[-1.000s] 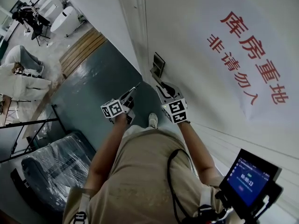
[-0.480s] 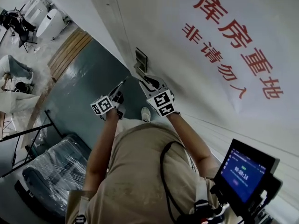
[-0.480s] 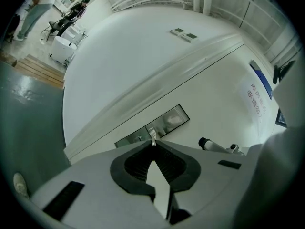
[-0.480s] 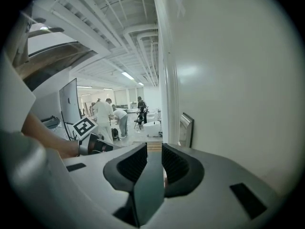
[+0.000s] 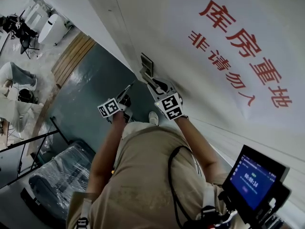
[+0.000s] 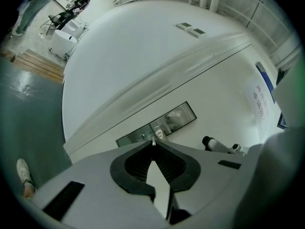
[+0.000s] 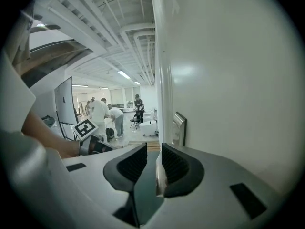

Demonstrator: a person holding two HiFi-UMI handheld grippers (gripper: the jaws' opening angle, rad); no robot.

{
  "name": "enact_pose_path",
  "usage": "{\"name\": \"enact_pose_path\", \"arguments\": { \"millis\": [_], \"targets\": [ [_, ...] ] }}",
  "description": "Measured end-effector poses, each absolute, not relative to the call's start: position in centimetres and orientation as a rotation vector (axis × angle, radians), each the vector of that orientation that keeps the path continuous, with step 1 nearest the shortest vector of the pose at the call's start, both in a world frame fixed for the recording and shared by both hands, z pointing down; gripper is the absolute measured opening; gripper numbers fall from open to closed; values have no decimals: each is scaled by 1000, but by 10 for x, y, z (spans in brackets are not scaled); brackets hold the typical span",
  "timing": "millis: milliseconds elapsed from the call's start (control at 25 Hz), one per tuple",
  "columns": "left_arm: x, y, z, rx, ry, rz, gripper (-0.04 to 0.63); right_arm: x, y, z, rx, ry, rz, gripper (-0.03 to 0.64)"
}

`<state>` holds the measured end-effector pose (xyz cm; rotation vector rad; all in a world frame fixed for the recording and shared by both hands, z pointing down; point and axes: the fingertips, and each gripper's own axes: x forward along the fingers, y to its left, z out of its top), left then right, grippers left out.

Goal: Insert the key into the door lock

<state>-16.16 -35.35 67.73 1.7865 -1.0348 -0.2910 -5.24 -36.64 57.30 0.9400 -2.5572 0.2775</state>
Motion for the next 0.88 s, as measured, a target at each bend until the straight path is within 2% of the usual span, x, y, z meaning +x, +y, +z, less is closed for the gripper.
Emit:
{"name": "enact_pose_path", "arguments": {
  "millis": [440, 880],
  "targets": [
    [-137, -384, 711, 1728, -907, -278, 34, -45, -370, 585, 956, -2518, 287, 104],
    [-128, -411, 734, 1586, -848, -411, 34, -44, -371, 594, 922, -2499, 265, 104]
  ]
}}
